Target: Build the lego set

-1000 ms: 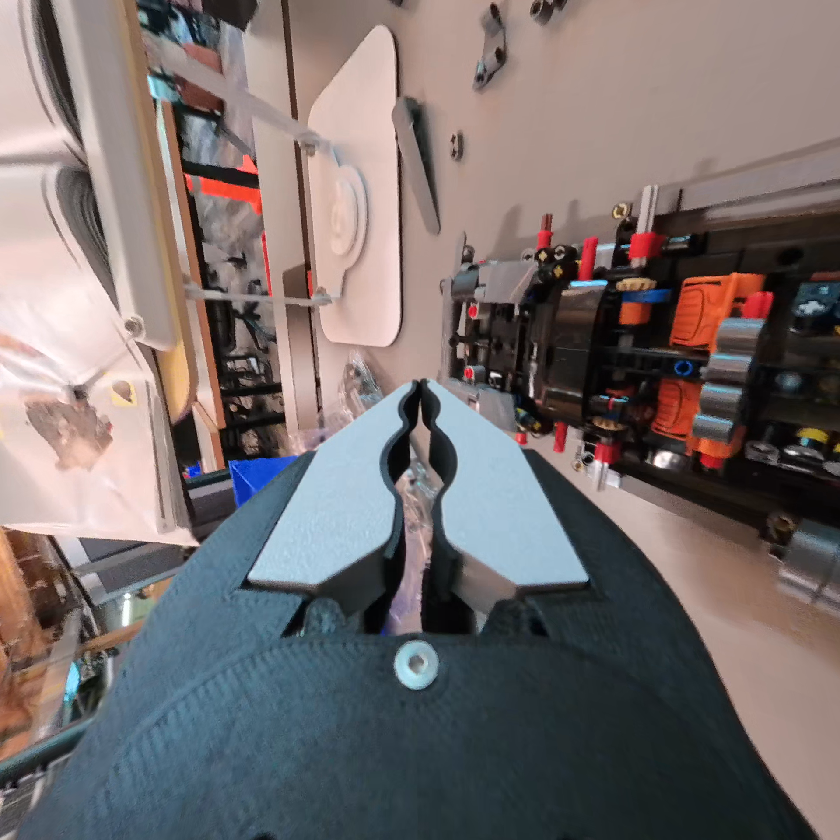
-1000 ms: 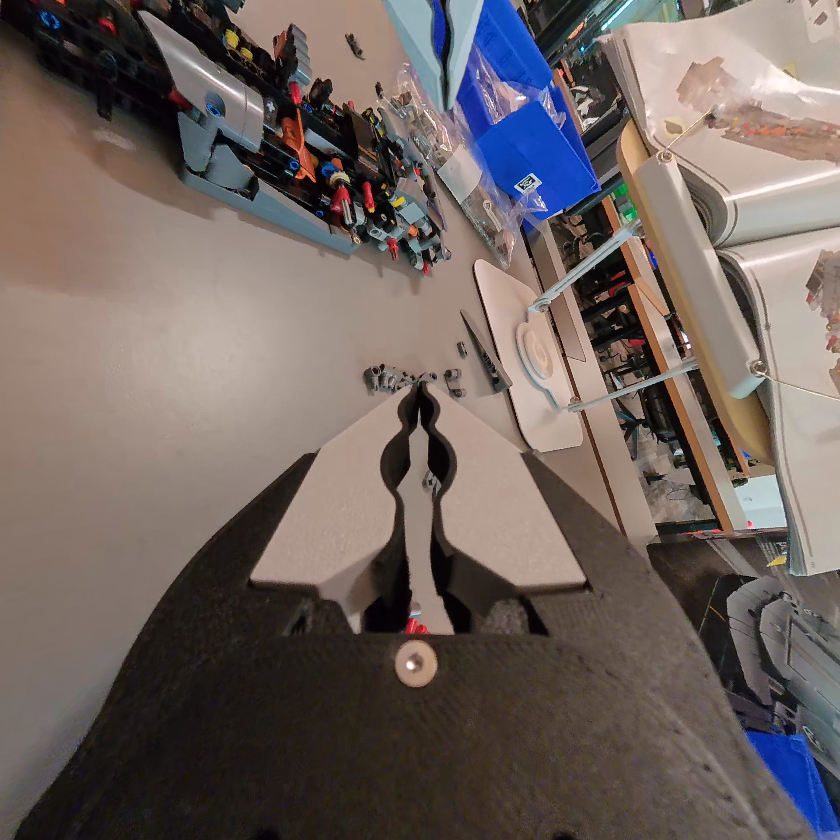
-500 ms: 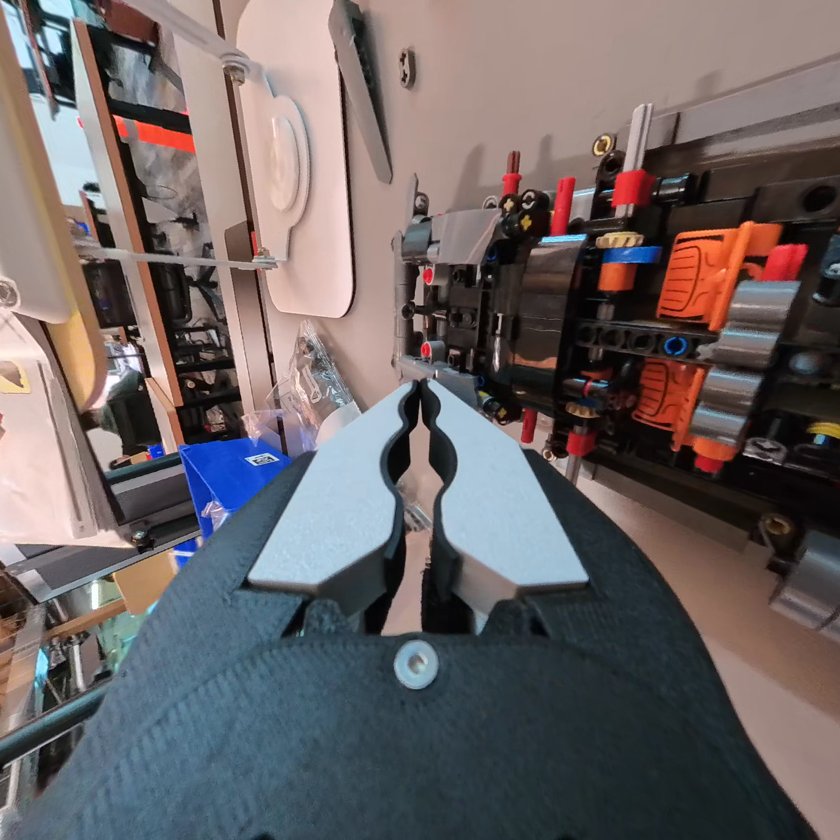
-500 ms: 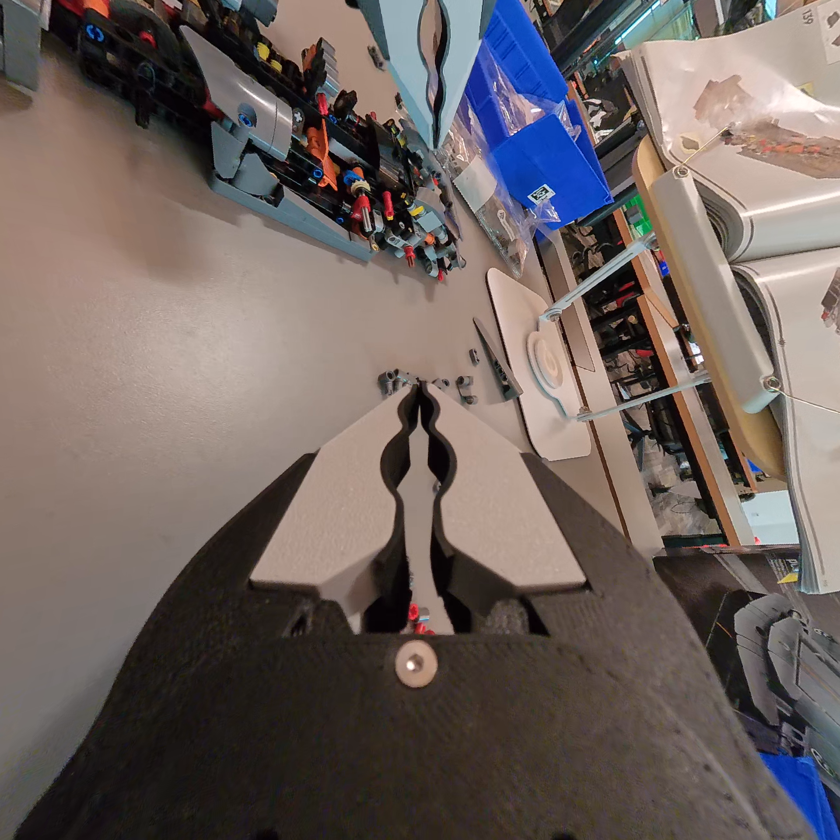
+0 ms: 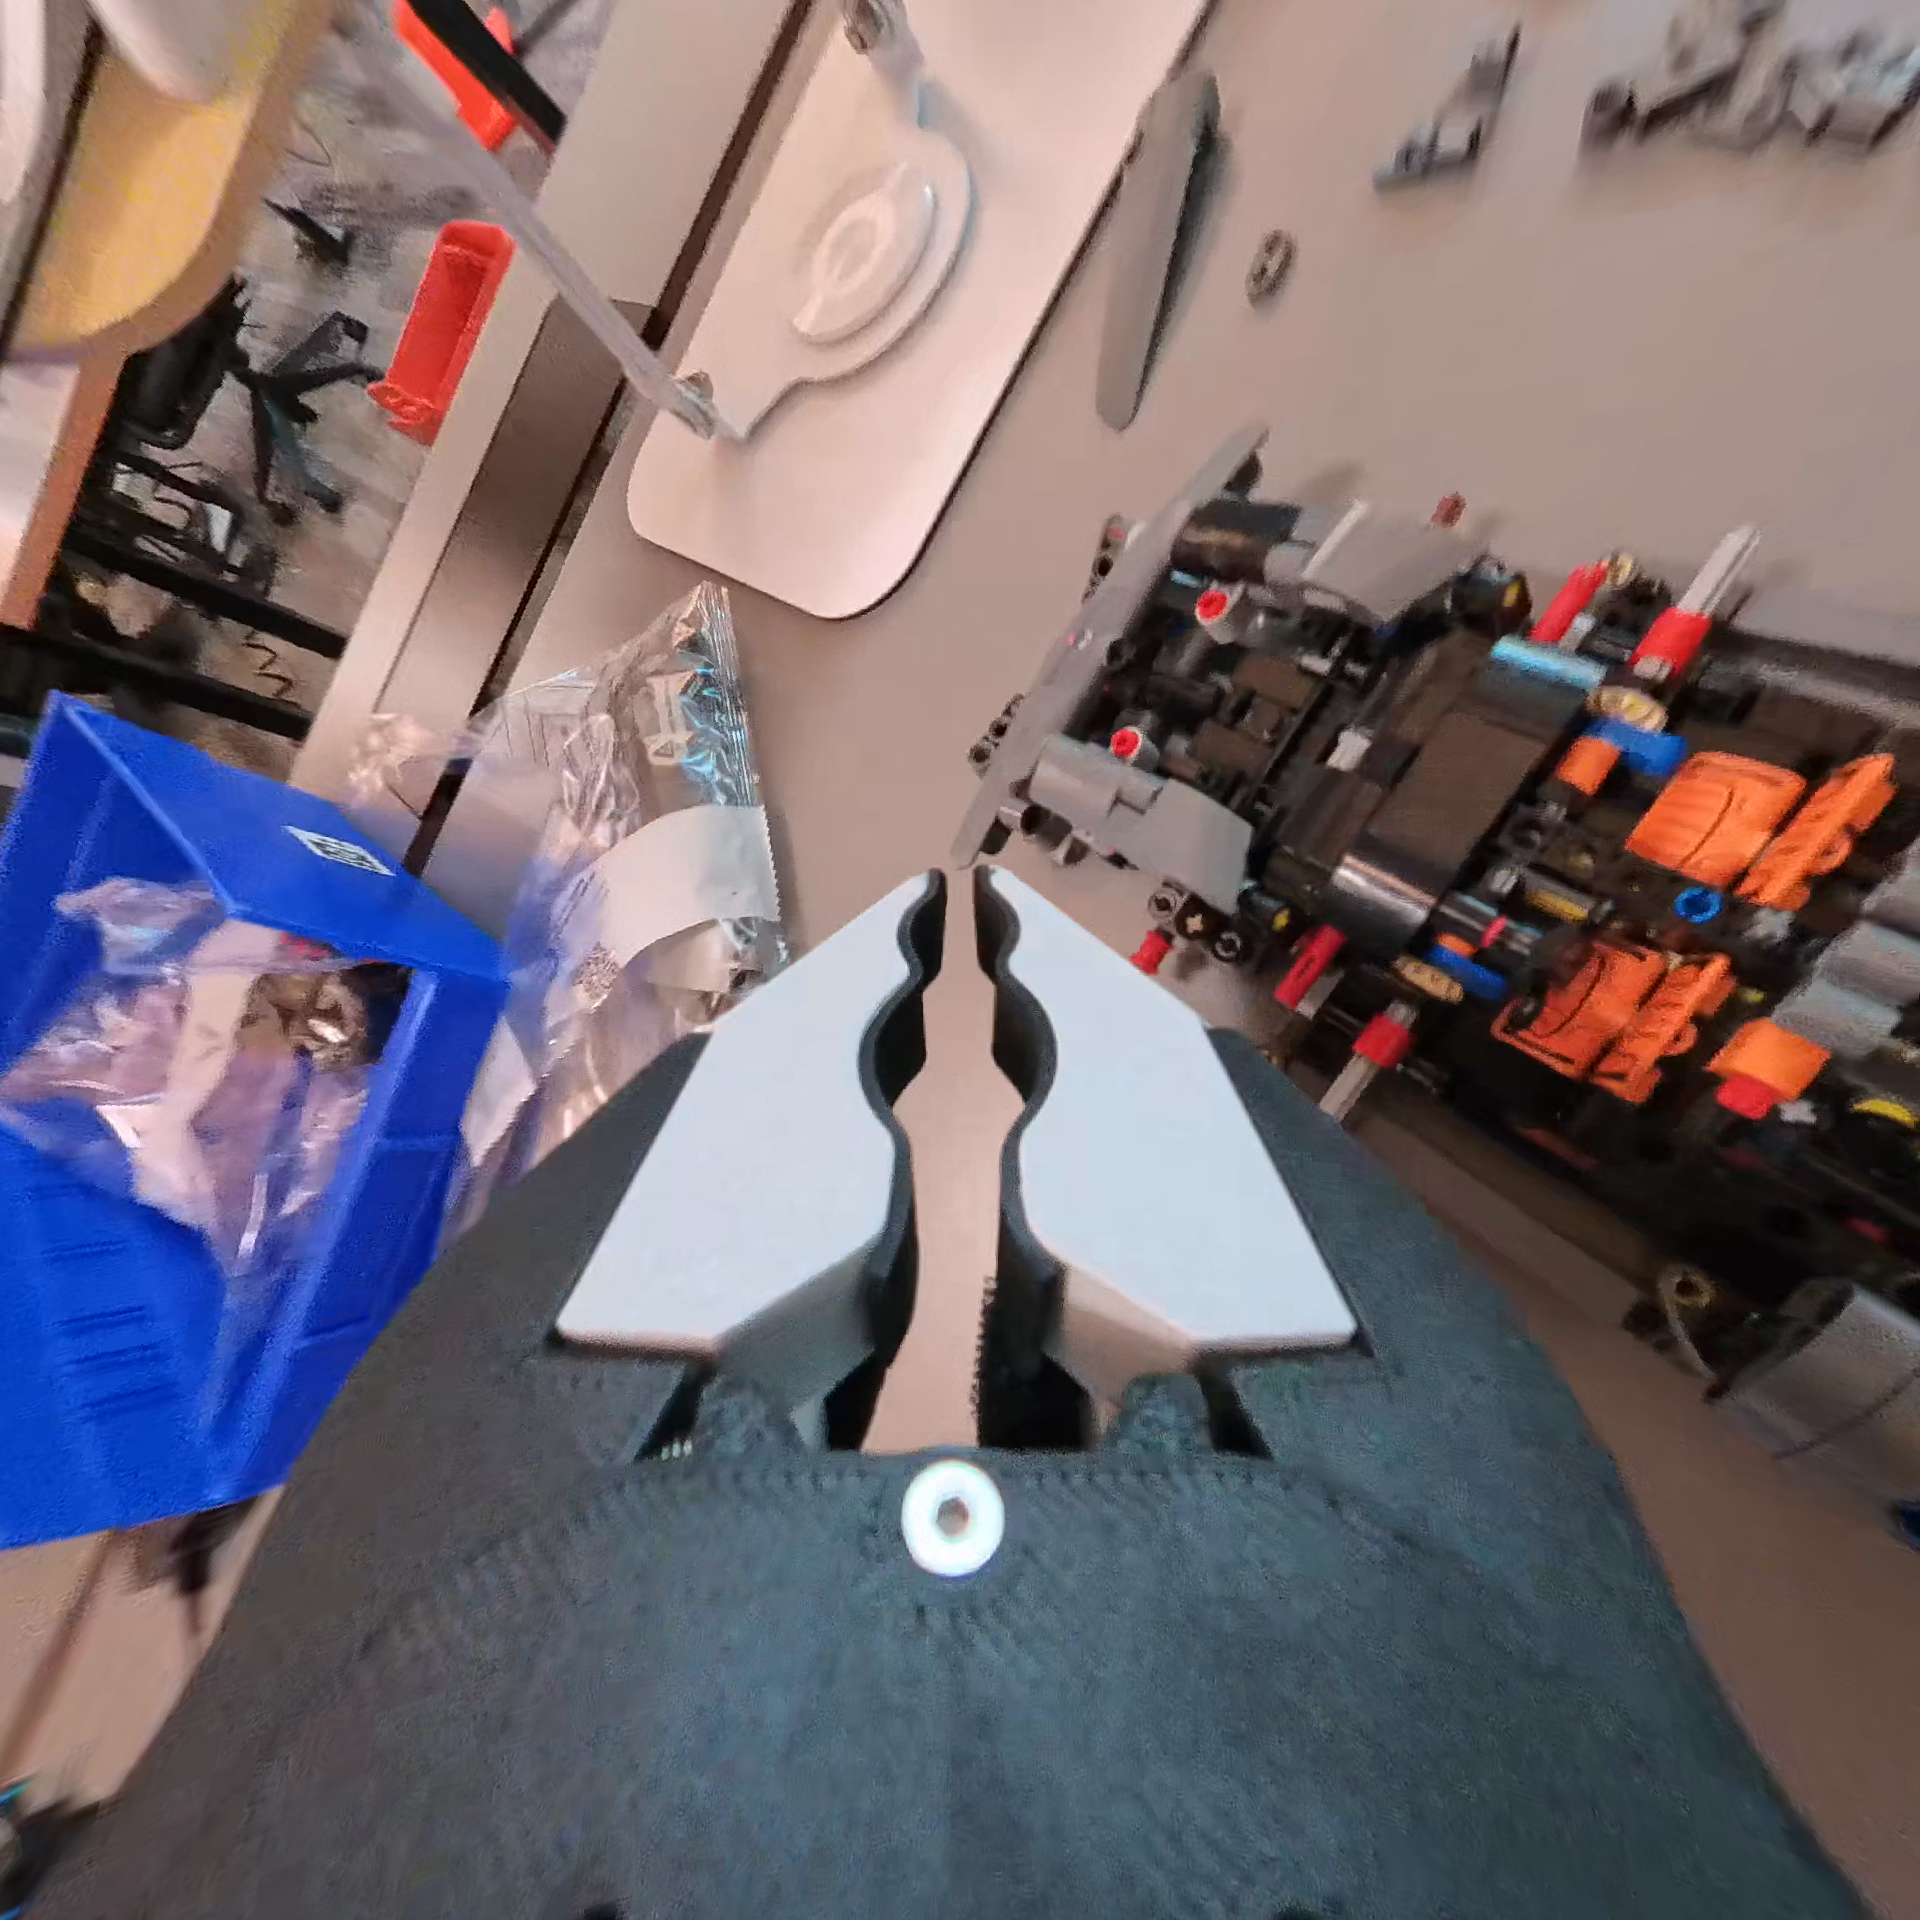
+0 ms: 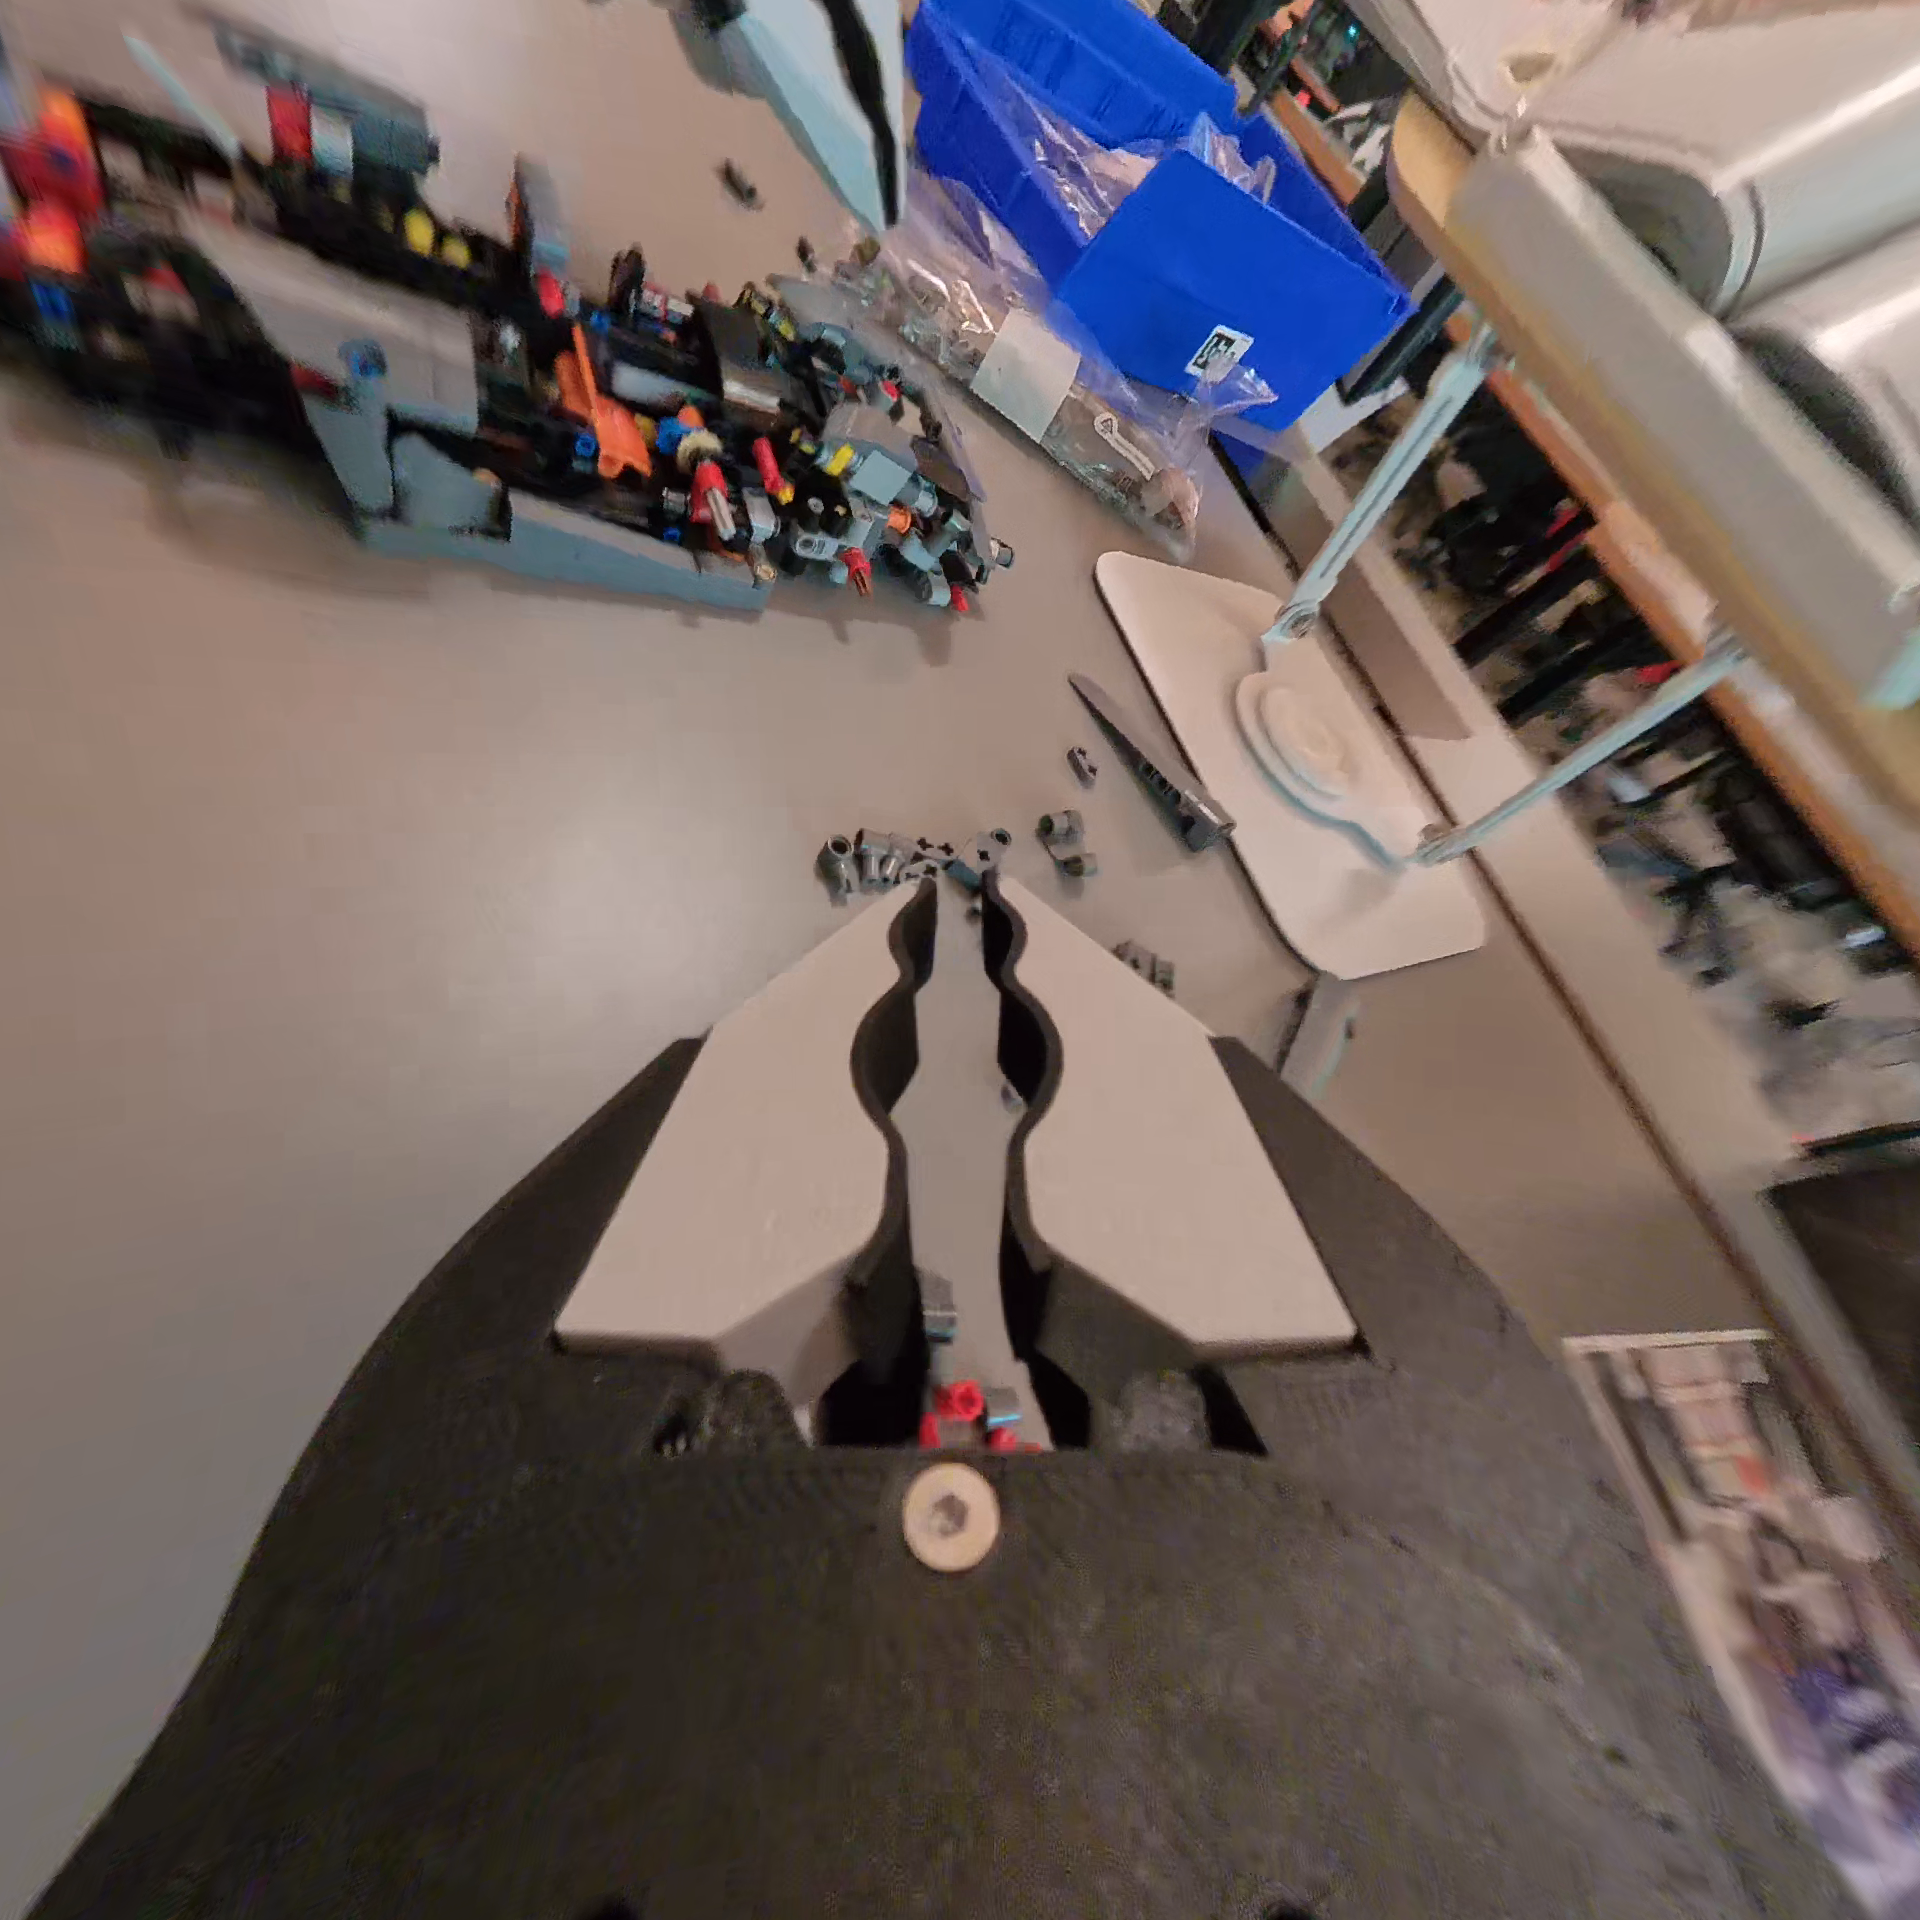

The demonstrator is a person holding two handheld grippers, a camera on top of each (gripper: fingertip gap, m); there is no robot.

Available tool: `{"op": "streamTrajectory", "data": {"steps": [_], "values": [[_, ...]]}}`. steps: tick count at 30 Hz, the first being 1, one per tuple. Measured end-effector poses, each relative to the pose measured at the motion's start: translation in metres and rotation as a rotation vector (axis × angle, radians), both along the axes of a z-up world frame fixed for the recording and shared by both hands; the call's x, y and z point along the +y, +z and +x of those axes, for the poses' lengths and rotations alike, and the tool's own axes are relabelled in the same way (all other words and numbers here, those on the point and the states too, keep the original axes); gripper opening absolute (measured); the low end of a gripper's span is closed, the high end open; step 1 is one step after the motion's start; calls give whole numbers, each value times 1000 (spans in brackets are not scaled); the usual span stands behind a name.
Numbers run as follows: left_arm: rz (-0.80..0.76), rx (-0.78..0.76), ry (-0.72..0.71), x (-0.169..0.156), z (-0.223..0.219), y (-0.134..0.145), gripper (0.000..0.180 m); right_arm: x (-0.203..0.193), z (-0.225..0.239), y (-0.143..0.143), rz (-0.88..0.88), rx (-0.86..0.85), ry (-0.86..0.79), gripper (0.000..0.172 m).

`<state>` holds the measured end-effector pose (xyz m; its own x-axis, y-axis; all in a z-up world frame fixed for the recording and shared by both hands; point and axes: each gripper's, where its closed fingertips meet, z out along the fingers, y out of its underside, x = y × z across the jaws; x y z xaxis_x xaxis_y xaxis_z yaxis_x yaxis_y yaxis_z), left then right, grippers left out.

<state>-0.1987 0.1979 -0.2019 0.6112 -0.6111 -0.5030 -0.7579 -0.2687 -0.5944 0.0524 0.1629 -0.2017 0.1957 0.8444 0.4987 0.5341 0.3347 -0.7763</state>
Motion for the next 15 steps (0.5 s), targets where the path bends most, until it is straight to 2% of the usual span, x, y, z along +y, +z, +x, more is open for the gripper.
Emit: {"op": "streamTrajectory", "data": {"steps": [3, 5, 8, 11, 15], "values": [[-42, -156, -1, 0, 2, 1, 6, 6, -5, 0, -216, 90, -3, 18], [-97, -233, -1, 1, 2, -4, 8, 4, -17, 9, -368, 161, 22, 24], [-141, -321, -3, 5, 2, -10, 11, 5, -44, 20, -503, 182, 52, 30], [-135, -354, -17, 9, 5, -11, 9, 21, -75, 9, -444, 68, 27, 28], [-82, -237, -23, 14, 2, -18, 6, 43, -108, -10, -283, -90, 11, 28]]}}
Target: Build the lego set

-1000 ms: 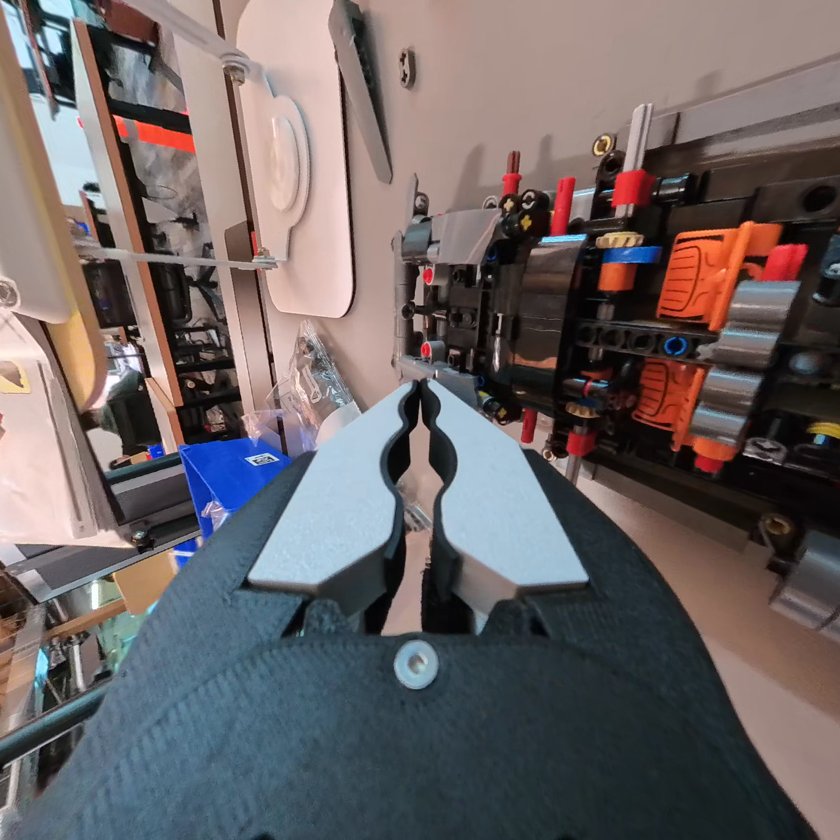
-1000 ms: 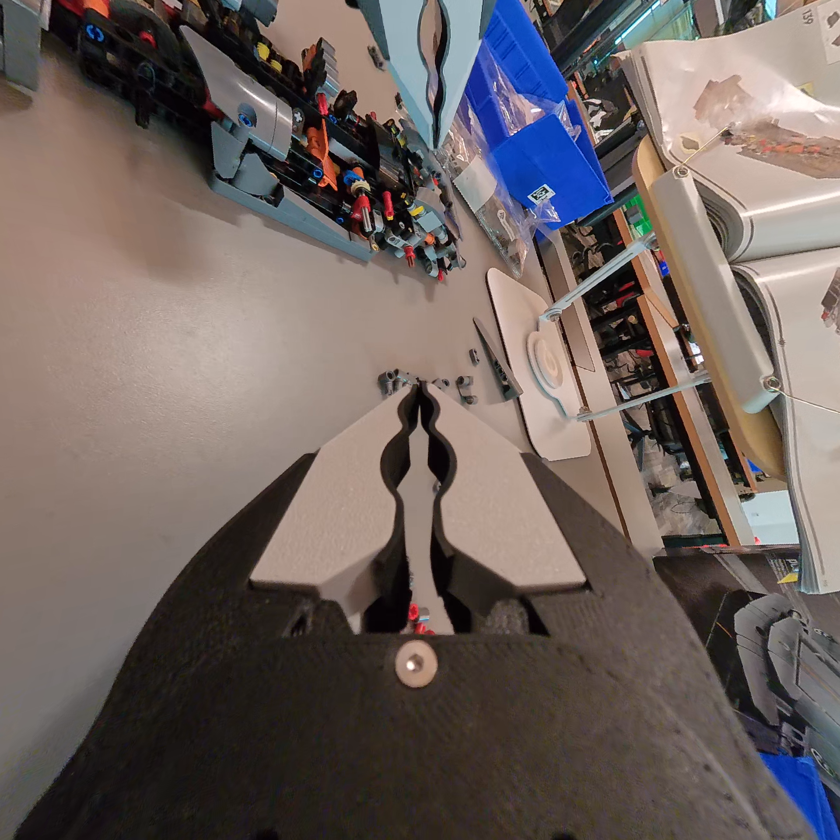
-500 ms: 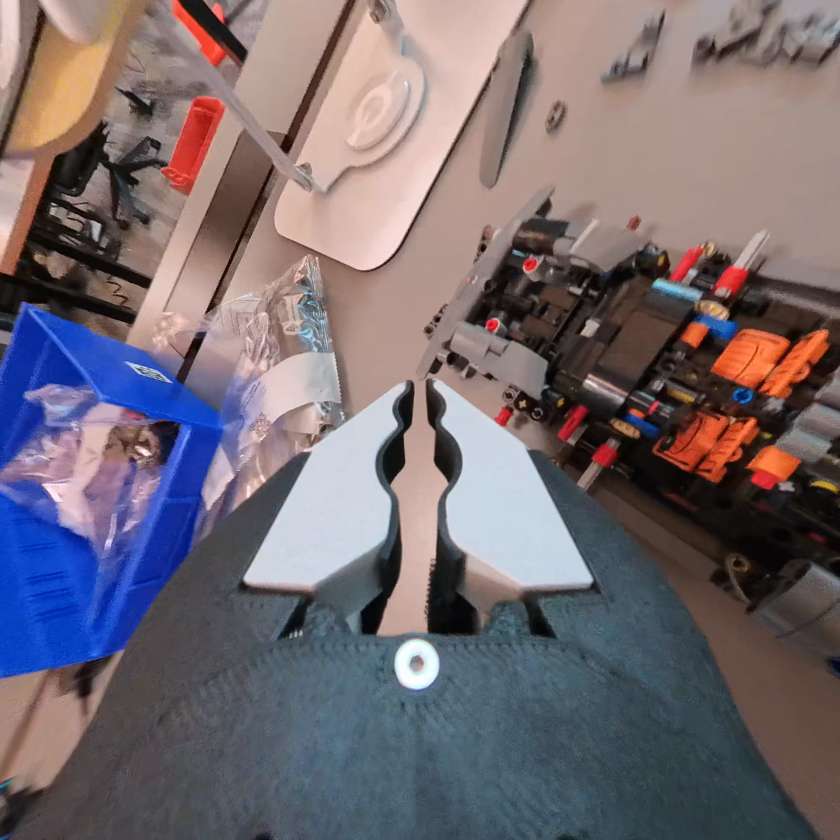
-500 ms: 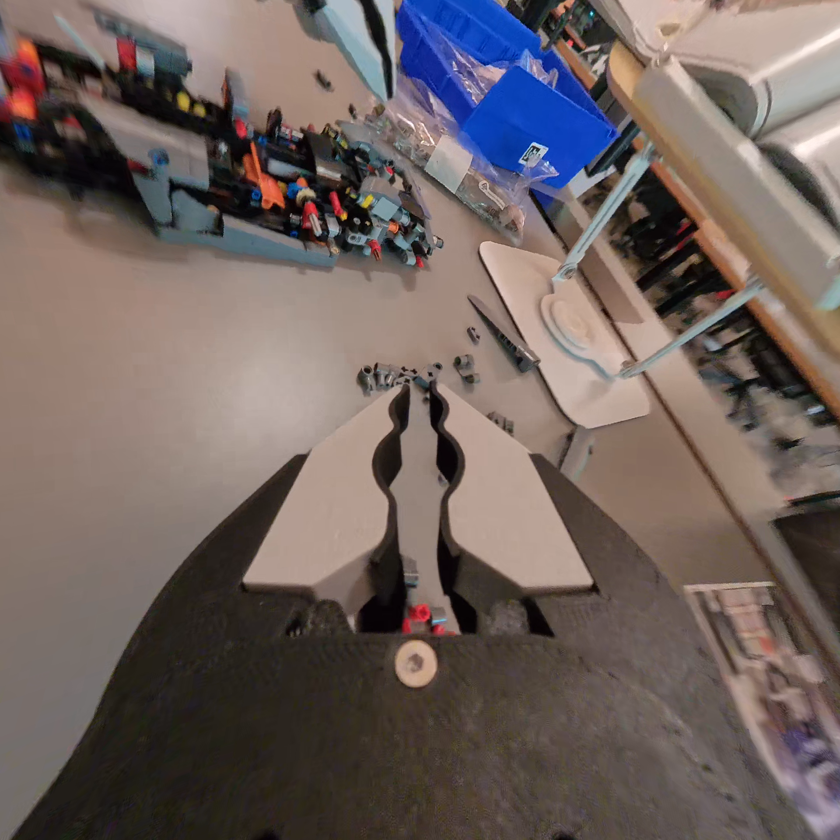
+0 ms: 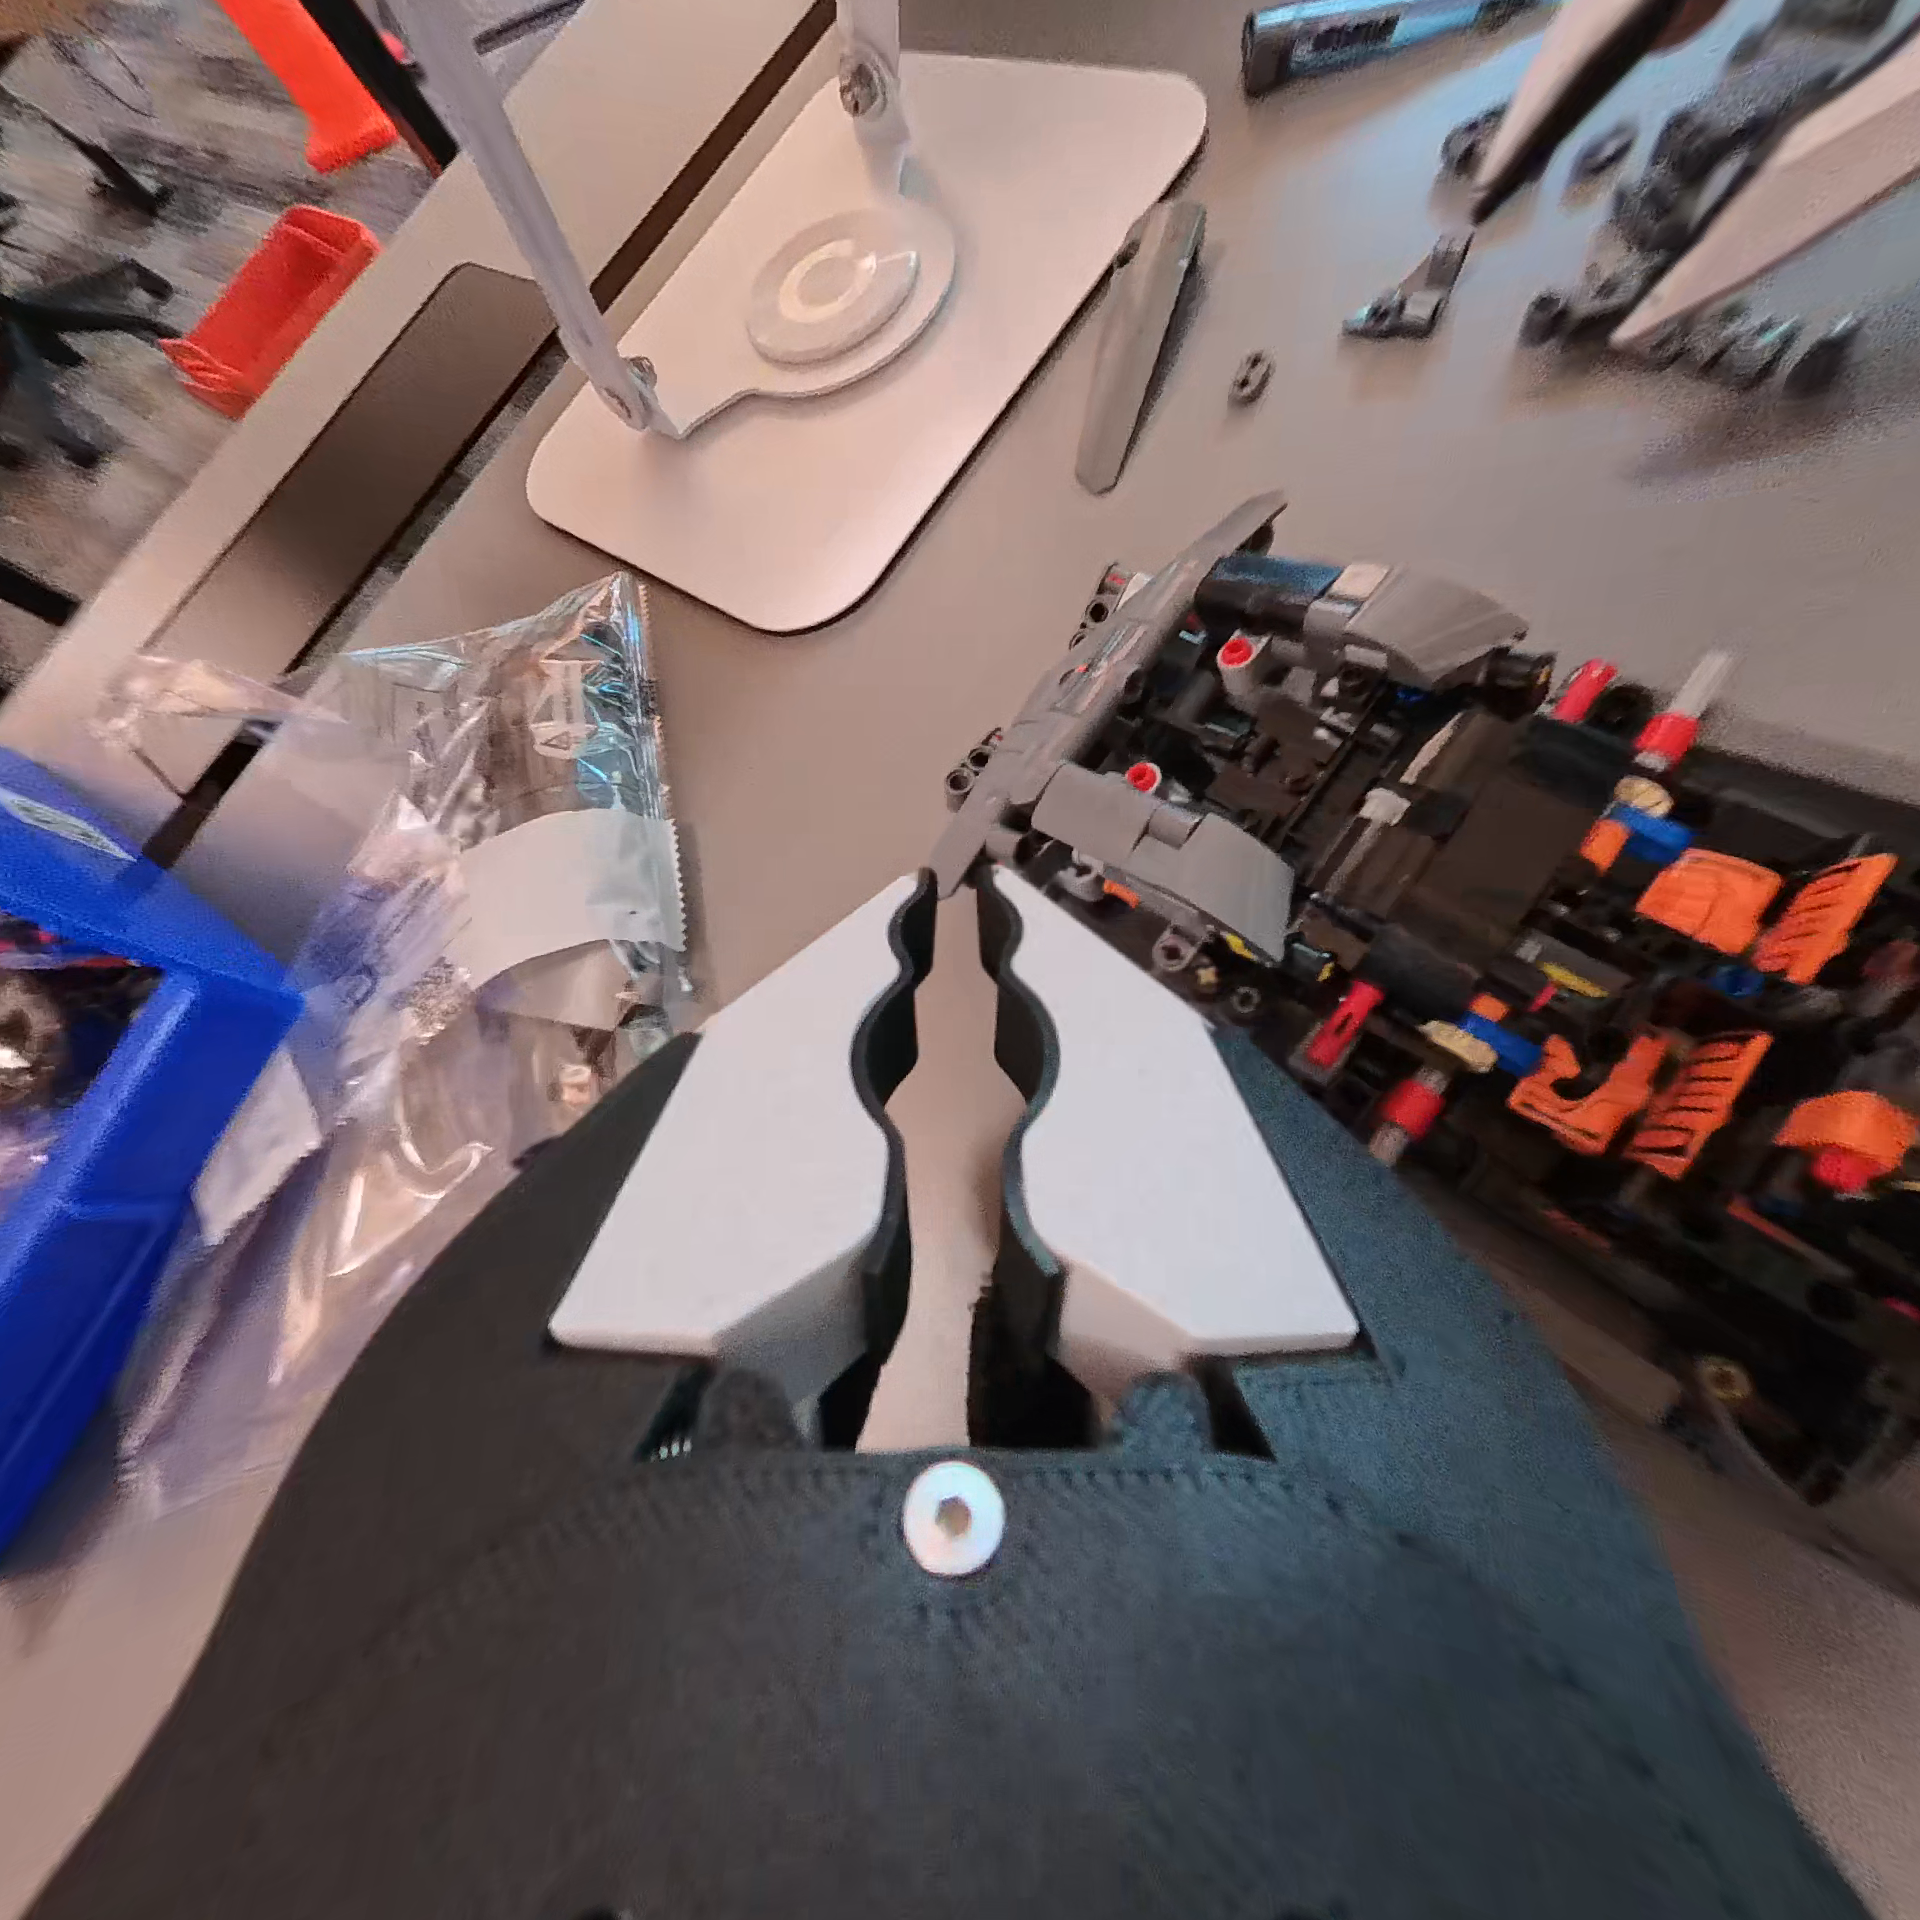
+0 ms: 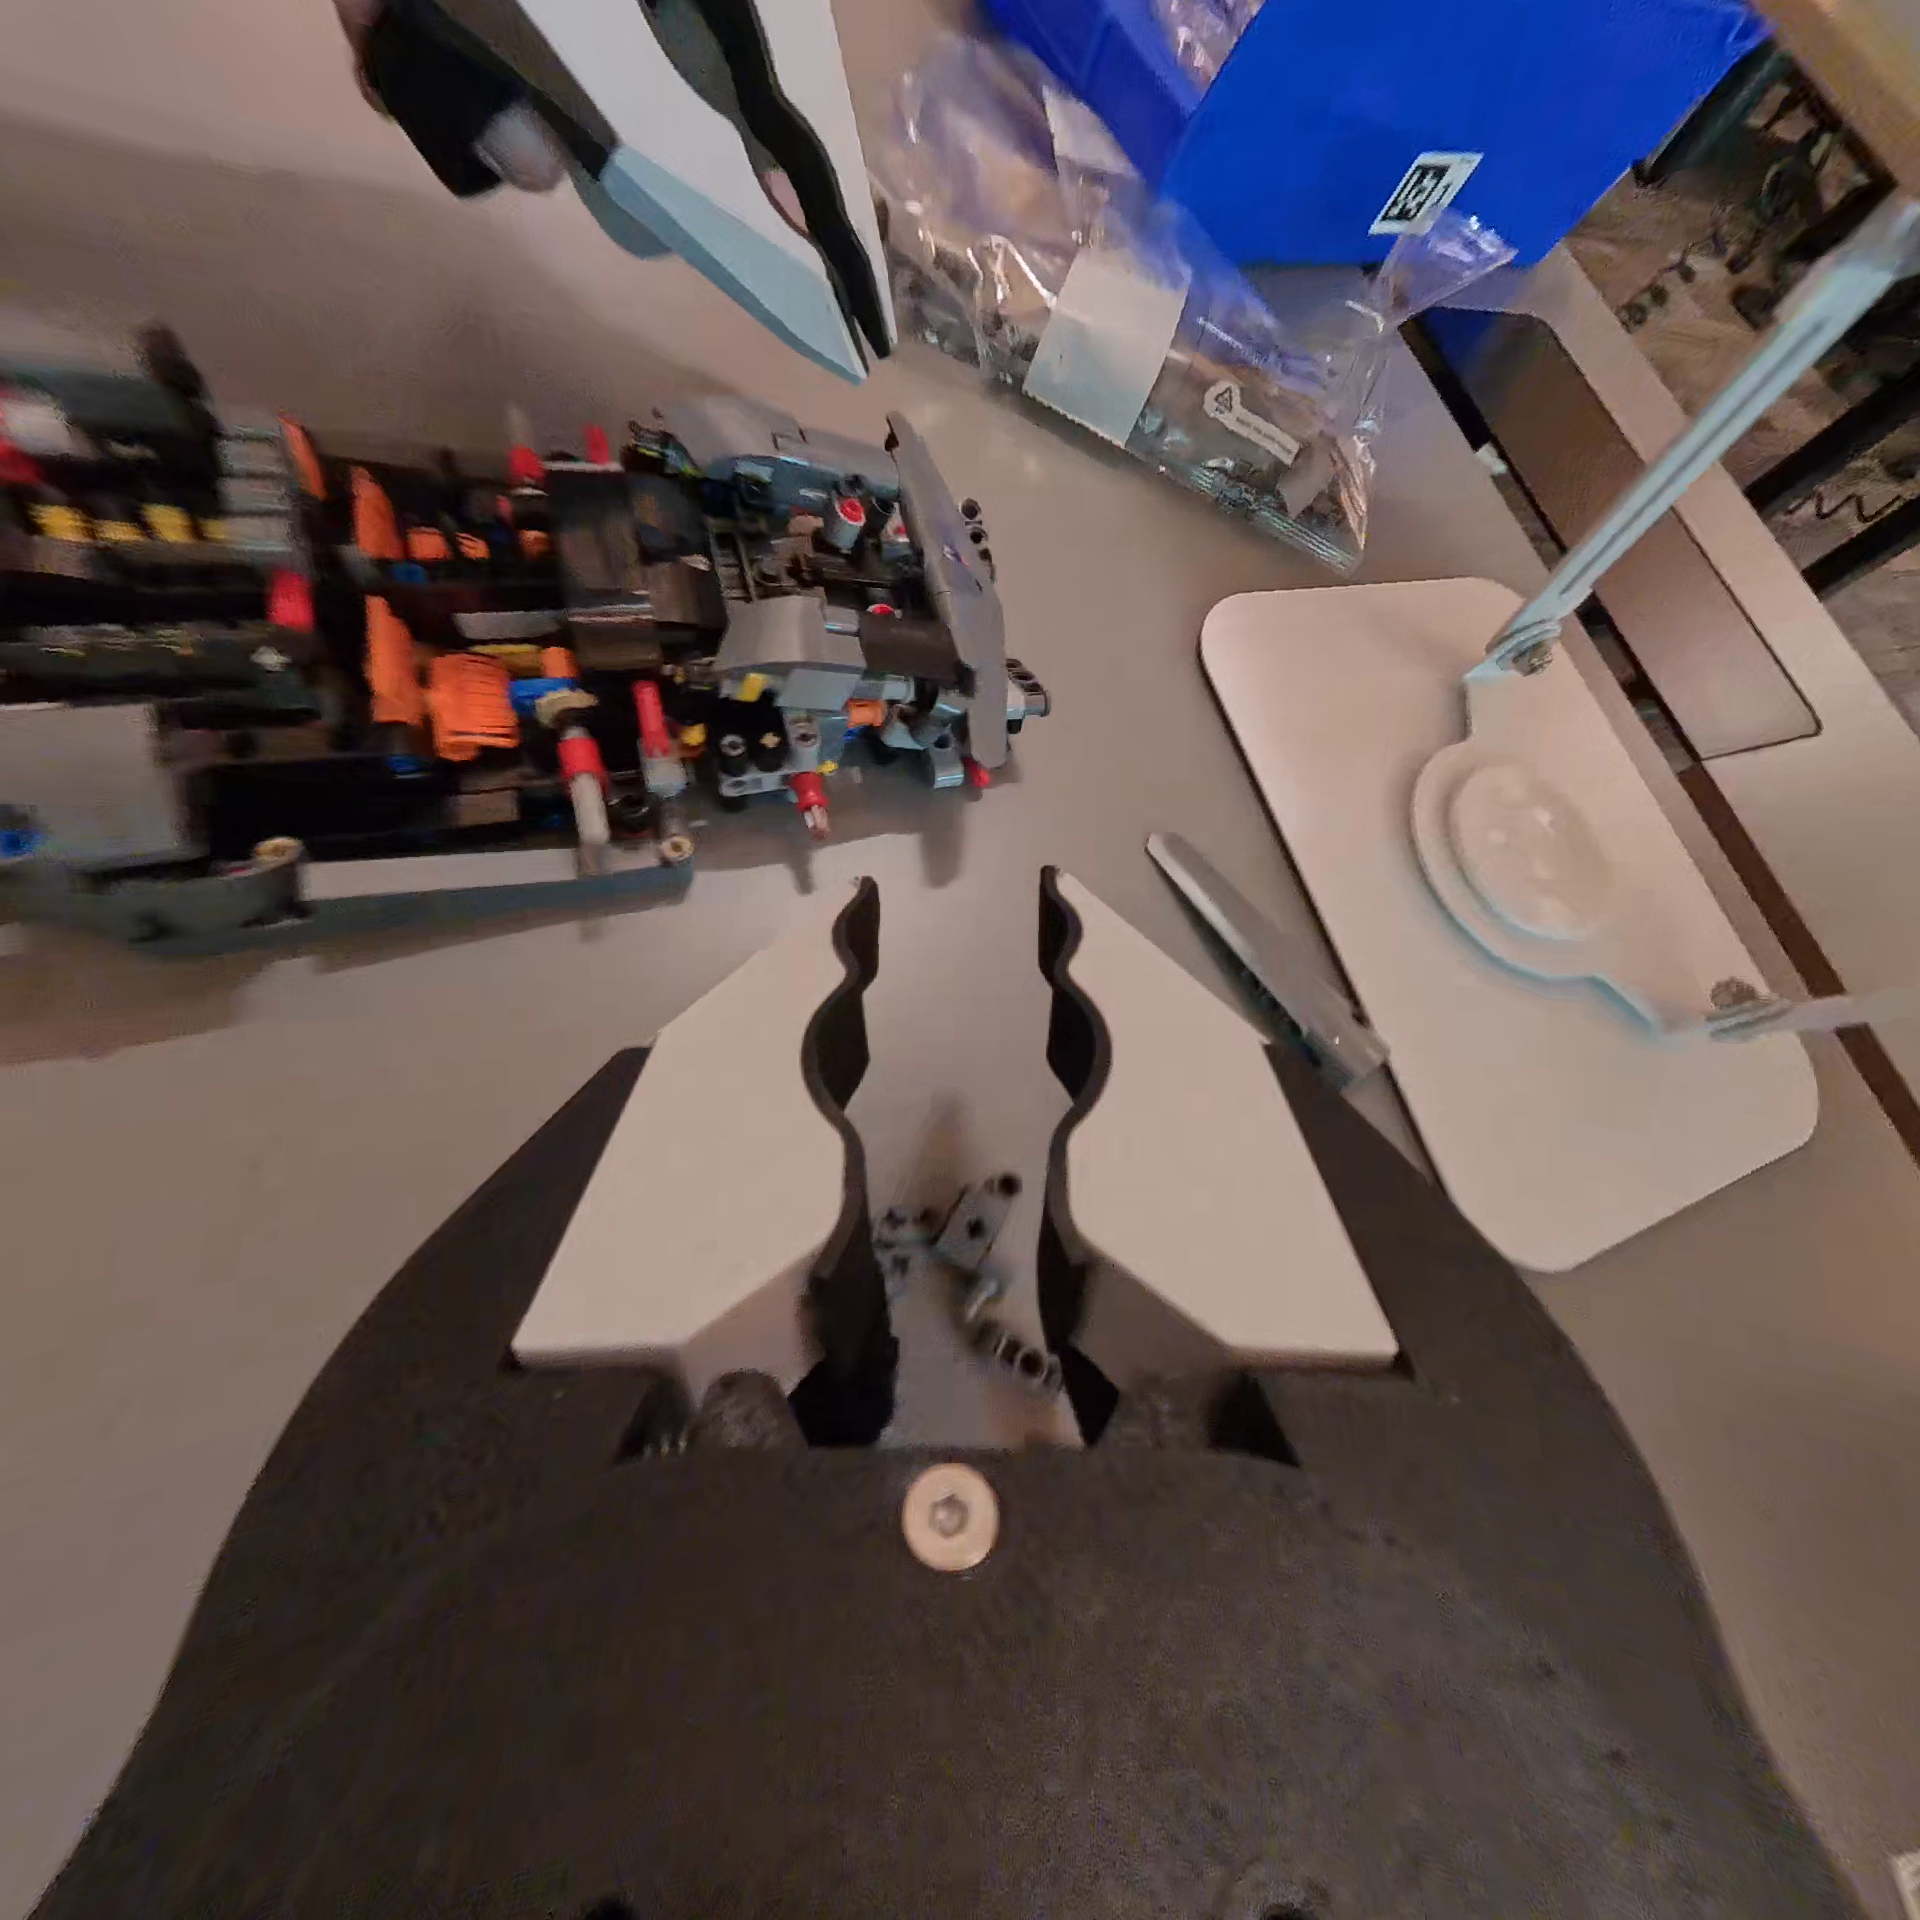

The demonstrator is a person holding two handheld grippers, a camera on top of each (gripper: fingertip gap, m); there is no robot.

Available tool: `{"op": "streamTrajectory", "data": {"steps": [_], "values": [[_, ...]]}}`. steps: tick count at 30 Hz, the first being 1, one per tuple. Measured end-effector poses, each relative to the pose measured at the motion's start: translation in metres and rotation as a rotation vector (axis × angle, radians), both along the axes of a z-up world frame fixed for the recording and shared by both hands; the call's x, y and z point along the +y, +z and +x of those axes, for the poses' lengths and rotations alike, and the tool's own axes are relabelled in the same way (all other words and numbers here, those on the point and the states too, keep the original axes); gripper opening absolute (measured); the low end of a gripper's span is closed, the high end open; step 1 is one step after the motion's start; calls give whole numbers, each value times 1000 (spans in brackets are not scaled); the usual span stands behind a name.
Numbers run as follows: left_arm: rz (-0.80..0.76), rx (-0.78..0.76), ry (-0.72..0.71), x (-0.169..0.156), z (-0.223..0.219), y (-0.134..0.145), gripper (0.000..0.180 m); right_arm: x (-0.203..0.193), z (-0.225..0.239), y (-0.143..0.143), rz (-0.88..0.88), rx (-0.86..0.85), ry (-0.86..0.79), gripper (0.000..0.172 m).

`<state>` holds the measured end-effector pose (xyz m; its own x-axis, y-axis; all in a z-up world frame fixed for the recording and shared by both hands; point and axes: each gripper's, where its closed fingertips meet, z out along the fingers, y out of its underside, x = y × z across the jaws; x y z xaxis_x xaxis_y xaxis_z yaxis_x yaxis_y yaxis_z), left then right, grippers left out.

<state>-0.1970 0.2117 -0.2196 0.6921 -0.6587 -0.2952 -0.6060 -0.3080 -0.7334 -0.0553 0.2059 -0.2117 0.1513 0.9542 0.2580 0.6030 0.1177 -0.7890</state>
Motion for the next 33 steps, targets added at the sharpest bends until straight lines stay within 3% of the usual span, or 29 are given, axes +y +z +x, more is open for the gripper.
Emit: {"op": "streamTrajectory", "data": {"steps": [6, 13, 22, 33], "values": [[39, 167, -27, 6, -2, -14, 8, 15, -34, -17, 1, -62, 27, 25], [80, 171, -50, 11, 4, -14, 4, 23, -46, -26, 25, -113, 43, 16], [138, 204, -51, 14, 6, -14, 1, 23, -45, -13, 139, -179, 94, 9], [157, 204, -43, 11, 5, -9, 0, 18, -55, -19, 45, -137, 122, 9]]}}
